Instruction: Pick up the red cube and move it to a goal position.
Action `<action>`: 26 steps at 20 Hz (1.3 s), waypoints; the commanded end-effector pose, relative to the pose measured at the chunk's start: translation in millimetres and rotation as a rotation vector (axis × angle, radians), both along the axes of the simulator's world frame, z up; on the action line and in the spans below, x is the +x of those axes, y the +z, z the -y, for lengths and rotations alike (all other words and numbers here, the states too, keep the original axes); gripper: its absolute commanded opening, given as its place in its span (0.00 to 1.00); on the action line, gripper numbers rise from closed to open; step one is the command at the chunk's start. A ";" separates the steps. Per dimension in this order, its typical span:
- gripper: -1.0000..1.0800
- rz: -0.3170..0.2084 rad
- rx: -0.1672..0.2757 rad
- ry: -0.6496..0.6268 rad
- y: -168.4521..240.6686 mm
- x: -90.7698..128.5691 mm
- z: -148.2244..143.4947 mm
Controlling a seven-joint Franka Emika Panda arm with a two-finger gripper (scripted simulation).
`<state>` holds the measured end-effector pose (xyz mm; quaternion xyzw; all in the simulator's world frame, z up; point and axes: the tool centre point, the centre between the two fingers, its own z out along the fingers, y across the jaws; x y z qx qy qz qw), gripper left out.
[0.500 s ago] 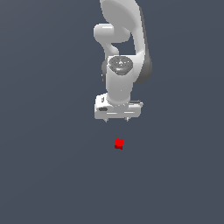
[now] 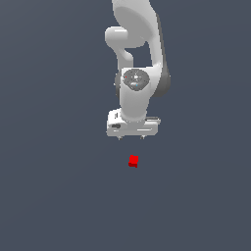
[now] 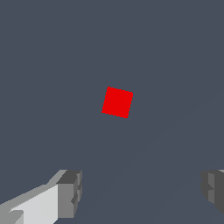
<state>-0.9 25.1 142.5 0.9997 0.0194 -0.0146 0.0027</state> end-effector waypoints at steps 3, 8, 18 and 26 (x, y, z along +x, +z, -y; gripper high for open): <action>0.96 0.004 0.000 -0.038 -21.4 8.1 -3.4; 0.96 0.013 0.000 -0.101 -55.3 22.6 -8.0; 0.96 0.027 0.002 -0.205 -110.6 49.4 -13.1; 0.96 0.030 0.002 -0.229 -122.9 56.6 -13.6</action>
